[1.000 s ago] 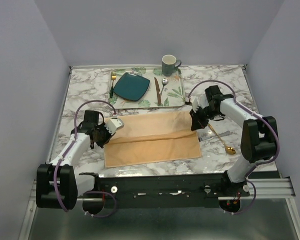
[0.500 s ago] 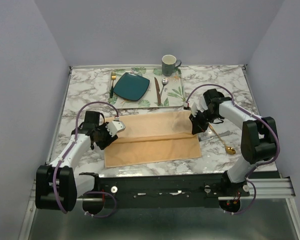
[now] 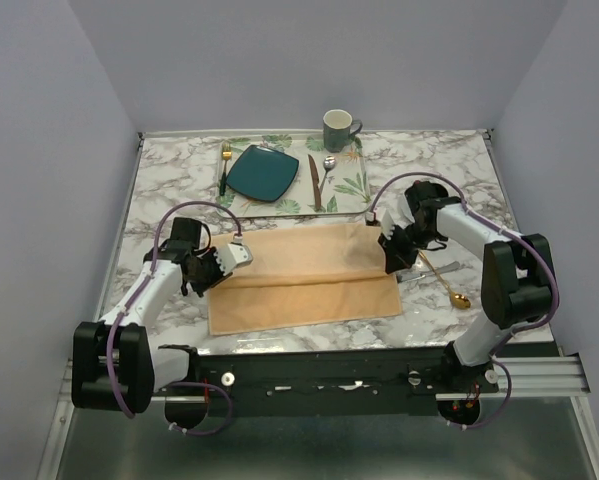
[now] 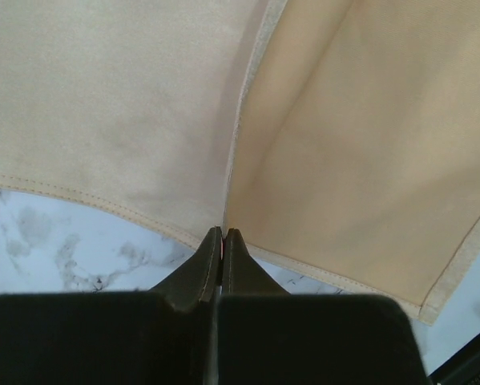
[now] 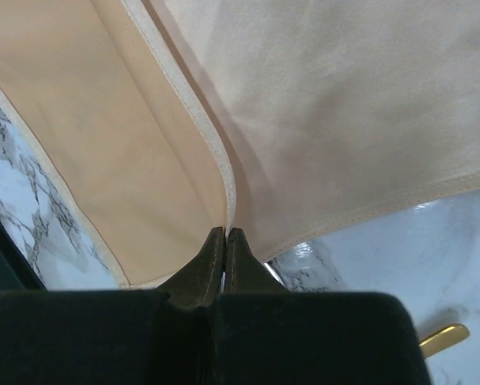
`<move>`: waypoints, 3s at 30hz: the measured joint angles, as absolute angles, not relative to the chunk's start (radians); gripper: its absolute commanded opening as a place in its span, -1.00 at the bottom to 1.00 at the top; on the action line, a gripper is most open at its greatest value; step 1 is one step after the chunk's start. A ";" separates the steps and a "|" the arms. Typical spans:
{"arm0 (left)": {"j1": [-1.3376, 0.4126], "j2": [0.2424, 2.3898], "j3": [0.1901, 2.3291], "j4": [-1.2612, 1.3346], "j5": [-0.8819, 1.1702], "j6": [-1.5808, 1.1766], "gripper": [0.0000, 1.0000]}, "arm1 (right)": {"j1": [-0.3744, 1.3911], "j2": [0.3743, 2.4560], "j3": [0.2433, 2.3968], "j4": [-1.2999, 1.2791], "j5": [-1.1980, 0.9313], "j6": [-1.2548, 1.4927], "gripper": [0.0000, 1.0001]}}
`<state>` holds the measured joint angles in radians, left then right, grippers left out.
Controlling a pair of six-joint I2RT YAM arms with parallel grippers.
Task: Fold the napkin into a case and place the utensils inside
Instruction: Fold and flatten the napkin at the center of the board.
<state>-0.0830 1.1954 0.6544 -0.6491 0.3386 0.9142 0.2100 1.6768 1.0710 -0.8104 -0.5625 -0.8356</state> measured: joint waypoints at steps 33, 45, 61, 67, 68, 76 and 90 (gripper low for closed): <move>-0.210 1.042 0.483 -0.729 0.332 0.918 -1.00 | 0.262 1.563 0.886 -0.846 -0.452 -0.863 -0.99; -0.192 1.227 0.583 -0.583 0.242 0.902 -1.00 | 0.287 1.650 0.937 -0.836 -0.446 -0.778 -0.99; -0.176 1.074 0.620 -0.748 0.247 0.987 -1.00 | 0.301 1.488 0.950 -0.891 -0.477 -0.773 -0.99; -0.176 1.074 0.603 -0.769 0.248 1.003 -1.00 | 0.333 1.486 0.867 -0.878 -0.480 -0.756 -0.99; -0.176 1.074 0.599 -0.768 0.248 1.003 -1.00 | 0.334 1.487 0.858 -0.875 -0.479 -0.755 -0.99; -0.176 1.095 0.574 -0.765 0.248 1.004 -1.00 | 0.340 1.533 0.850 -0.844 -0.475 -0.741 -0.99; -0.176 1.061 0.562 -0.817 0.262 1.065 -0.43 | 0.340 1.533 0.867 -0.870 -0.477 -0.754 -0.17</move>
